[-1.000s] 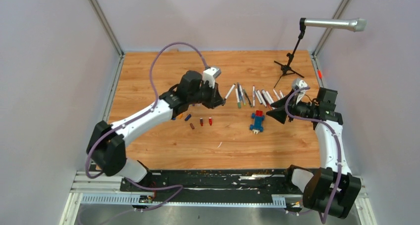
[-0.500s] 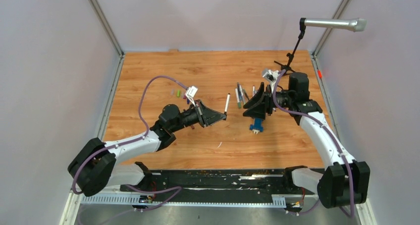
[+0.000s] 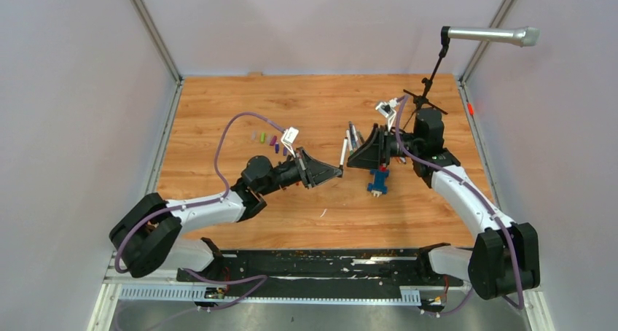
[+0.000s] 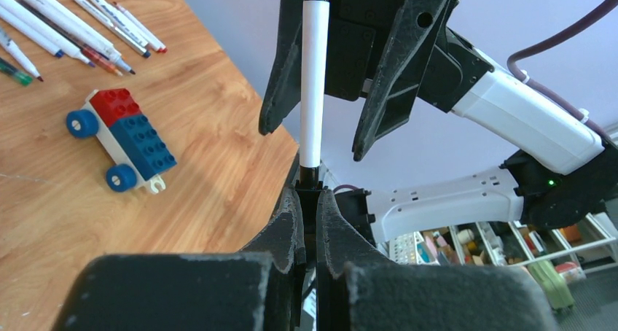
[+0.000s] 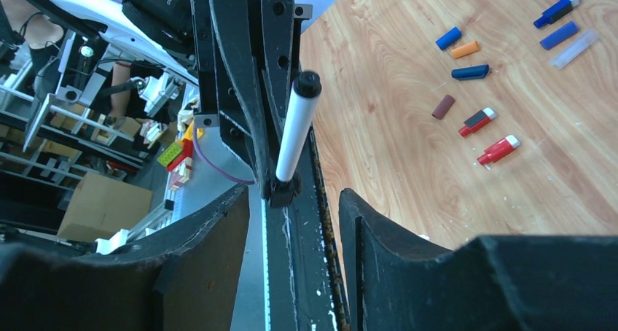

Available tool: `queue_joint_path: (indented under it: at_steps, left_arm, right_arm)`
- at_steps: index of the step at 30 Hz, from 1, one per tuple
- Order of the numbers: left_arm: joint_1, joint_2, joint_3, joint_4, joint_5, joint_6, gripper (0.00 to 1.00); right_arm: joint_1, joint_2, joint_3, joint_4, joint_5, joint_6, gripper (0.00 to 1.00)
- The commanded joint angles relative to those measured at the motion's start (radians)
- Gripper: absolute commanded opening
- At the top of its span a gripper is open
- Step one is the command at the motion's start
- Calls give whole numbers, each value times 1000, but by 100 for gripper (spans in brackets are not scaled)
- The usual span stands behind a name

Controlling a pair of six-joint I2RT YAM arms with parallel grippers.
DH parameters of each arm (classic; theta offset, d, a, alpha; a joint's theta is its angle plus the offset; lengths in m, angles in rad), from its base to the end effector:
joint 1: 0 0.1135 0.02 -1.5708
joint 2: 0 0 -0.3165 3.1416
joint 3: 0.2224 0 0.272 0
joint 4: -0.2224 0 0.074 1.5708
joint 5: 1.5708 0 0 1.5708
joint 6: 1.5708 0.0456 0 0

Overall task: Open the pen caps
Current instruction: Pick up the pen from the center of the board, then open the pen cap from the pen.

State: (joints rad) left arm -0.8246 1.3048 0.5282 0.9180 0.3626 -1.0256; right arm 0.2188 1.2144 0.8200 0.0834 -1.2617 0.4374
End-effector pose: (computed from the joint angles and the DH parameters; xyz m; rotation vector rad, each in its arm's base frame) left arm 0.1806 -0.2192 0.2922 0.1832 1.6946 -1.7189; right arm 0.2456 0.0991 0.3367 -0.7290 1.8254 1.6073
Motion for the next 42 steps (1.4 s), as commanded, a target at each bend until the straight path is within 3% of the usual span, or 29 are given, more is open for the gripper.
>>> queue_joint_path:
  at_steps: [1,9,11,13,14,15,18,20,23,27,30,36,39,42]
  left_arm:
    - [-24,24,59,71,-14,-10,0]
    - [-54,72,83,84,-19,-14,0]
    - [-60,78,85,83,-22,-14,0]
    - [-62,83,84,71,-25,-11,0]
    - [-62,85,83,67,-25,-10,0]
    - [-63,87,82,64,-25,-12,6]
    - [-64,96,91,45,-20,-23,43]
    - [-64,109,106,26,-2,-25,59]
    - [-63,131,120,36,20,-37,64]
    - [-64,148,124,71,24,-57,62]
    - [-64,151,132,79,26,-55,54]
    - [-64,164,146,82,36,-56,28]
    - [-64,174,147,85,56,-53,3]
    - [-65,195,145,72,109,-67,0]
  right_arm:
    - [26,8,-5,87,31,79,48]
    - [28,18,-6,125,58,123,40]
    - [27,18,-4,143,54,139,27]
    - [22,16,-3,149,52,145,5]
    - [18,15,-2,152,53,144,0]
    - [16,13,-2,153,53,144,0]
    - [16,6,-17,174,54,165,0]
    - [16,1,-30,198,56,182,0]
    - [16,-1,-39,213,57,196,0]
    - [16,0,-45,217,63,205,0]
    - [16,1,-52,220,68,212,0]
    - [20,9,-61,236,72,230,0]
    - [21,9,-60,234,81,230,0]
    - [14,36,1,204,89,206,0]
